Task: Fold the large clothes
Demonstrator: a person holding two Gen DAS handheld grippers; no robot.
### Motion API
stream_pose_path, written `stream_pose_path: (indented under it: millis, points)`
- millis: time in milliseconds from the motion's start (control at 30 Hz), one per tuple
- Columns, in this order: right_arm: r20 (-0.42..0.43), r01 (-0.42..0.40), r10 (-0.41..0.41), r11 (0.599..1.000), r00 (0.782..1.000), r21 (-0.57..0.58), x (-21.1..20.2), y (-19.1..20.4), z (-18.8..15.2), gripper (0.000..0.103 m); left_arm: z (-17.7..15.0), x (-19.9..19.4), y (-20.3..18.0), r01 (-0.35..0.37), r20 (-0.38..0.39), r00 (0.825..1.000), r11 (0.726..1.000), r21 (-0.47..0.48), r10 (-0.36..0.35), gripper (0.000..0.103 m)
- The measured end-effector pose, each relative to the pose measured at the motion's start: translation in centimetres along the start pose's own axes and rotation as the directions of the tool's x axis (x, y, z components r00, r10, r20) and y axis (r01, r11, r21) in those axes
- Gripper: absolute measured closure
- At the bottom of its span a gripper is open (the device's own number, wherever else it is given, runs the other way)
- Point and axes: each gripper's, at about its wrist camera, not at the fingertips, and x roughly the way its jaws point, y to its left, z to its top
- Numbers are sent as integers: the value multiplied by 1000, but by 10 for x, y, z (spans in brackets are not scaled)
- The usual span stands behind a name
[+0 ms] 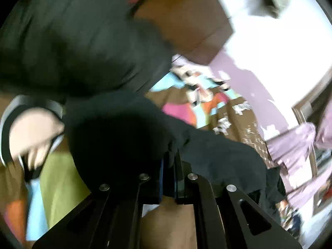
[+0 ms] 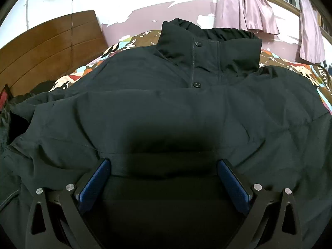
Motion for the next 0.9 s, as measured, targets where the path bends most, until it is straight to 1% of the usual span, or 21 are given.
stream_pose_path:
  millis: [67,133,167,200,233,267,300,333,400,467,500,533,567,600,633,667,733,767,833,900]
  points:
    - [1,-6,6,1000,1000,1,-11,-1,3,0,4,-11,-25,29,60,998,995,98,-35,98]
    - [30,-50,50,999,998,7,-31,-6,7,0,6,-21,-51,48,103,992,980,195,-69,99]
    - [46,-66,66,998,997,14,-42,-10,10,0,8,-29,-68,68,128,986,964,258,-104,99]
    - [51,-71,70,997,996,20,-51,-13,13,0,8,-34,-79,86,136,982,950,301,-132,99]
    - [54,-76,75,997,996,32,-61,-19,17,0,8,-42,-100,116,143,973,921,372,-181,99]
    - [60,-82,79,996,995,44,-70,-25,21,0,6,-42,-115,132,144,968,902,410,-207,99]
    - [71,-84,79,995,994,62,-81,-34,26,0,2,-47,-130,157,138,960,875,458,-245,99]
    - [80,-77,71,994,994,74,-89,-41,28,0,-3,-52,-147,193,121,950,842,504,-289,99]
    - [99,-56,46,994,994,99,-106,-57,33,0,-18,-59,-178,293,36,925,770,567,-379,99]
    - [112,-34,20,992,993,125,-120,-73,36,0,-39,-59,-205,406,-77,888,692,597,-454,99]
    - [113,-22,5,989,994,144,-127,-83,37,0,-48,-57,-215,441,-117,873,663,604,-474,99]
    - [111,-14,-4,988,994,157,-131,-89,36,0,-63,-56,-229,483,-176,854,620,619,-490,99]
    - [109,-5,-14,985,994,174,-135,-97,35,0,-81,-53,-243,514,-234,839,576,635,-491,99]
    - [106,0,-20,983,994,185,-138,-103,34,0,-97,-49,-257,539,-286,827,541,645,-483,99]
    - [100,5,-25,980,995,200,-140,-109,32,0,-110,-47,-267,557,-328,819,514,652,-471,99]
    - [95,4,-25,977,995,214,-141,-115,31,0,-130,-41,-279,579,-389,808,475,662,-443,99]
    - [87,-15,-7,968,996,250,-143,-127,26,0,-165,-30,-295,594,-458,801,421,685,-386,99]
    - [88,-36,12,962,996,272,-143,-132,23,0,-179,-25,-301,599,-483,799,401,693,-358,99]
    - [104,-110,81,942,991,316,-147,-142,18,0,-208,-16,-305,609,-528,793,375,699,-303,99]
    - [113,-170,138,915,984,367,-148,-148,14,0,-227,0,-304,621,-566,783,372,690,-257,99]
